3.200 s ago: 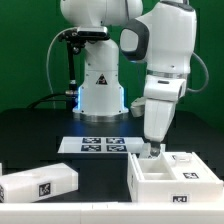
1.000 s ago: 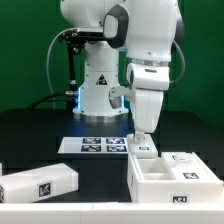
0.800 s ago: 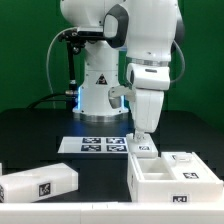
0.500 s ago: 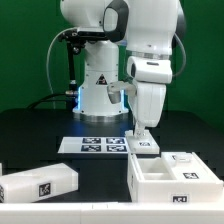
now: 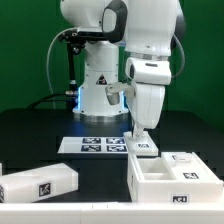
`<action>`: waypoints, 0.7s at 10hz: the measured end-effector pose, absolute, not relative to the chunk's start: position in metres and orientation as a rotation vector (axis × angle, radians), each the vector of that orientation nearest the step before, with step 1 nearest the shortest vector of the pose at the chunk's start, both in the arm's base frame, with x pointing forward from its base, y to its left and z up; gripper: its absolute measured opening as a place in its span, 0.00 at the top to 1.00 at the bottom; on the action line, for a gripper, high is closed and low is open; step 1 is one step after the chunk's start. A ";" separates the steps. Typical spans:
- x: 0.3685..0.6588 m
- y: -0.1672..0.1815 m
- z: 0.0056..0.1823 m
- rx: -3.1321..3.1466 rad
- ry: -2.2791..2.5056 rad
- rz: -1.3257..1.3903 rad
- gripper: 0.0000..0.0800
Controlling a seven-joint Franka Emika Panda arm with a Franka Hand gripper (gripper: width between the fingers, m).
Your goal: Assemble cabinet
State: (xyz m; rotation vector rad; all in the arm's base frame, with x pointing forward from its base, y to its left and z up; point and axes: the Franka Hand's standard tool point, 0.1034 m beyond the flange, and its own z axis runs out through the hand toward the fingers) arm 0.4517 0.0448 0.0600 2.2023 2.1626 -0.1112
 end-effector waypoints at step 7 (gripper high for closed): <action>0.469 0.045 0.059 2.207 2.162 -0.155 0.92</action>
Offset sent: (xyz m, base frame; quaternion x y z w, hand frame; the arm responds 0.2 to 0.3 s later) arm 0.0198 0.0029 0.0035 0.0118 -0.0053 0.0143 0.9998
